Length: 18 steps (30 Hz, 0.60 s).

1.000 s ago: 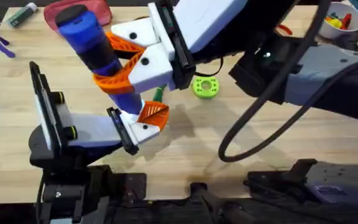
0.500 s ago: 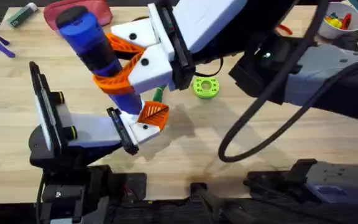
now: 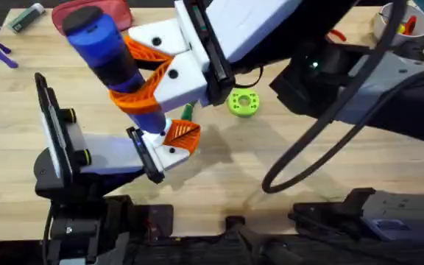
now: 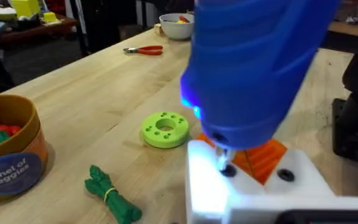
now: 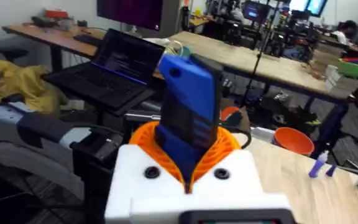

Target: Pick up the gripper from the table and insert it into the empty holder that is missing its gripper. Then pick up a screw, insert it into the mounting hole, and use the screwdriver to tighten it. Finally, clean up the table by picking up the vegetable and placing it into the bucket.

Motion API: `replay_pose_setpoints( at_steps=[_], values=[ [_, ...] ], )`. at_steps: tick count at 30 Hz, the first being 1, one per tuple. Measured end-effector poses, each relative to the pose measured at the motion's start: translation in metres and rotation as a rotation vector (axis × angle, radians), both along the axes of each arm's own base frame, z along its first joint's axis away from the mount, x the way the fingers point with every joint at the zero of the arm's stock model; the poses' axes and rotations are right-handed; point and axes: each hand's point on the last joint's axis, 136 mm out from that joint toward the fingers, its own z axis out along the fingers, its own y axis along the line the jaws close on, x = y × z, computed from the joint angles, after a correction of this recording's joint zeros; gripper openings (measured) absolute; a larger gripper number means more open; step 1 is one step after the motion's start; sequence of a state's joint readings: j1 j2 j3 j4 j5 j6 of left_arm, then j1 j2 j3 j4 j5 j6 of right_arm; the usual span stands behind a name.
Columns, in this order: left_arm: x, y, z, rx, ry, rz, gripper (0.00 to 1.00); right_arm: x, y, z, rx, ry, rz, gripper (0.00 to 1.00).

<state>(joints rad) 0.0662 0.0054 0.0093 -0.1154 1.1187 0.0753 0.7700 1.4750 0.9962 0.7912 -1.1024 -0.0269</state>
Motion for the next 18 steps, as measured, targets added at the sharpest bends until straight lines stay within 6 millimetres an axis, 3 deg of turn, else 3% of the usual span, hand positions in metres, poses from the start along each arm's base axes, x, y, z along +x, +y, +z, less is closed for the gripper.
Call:
replay_pose_setpoints(
  at_steps=[9, 18],
  values=[
    [0.0, 0.0, 0.0, 0.0, 0.0, 0.0, 0.018, 0.003, -0.004, 0.024, 0.016, -0.031, 0.024, 0.024],
    [0.0, 0.0, 0.0, 0.0, 0.0, 0.0, 0.018, 0.038, -0.014, 0.023, -0.135, 0.144, -0.058, 0.024]
  ],
)
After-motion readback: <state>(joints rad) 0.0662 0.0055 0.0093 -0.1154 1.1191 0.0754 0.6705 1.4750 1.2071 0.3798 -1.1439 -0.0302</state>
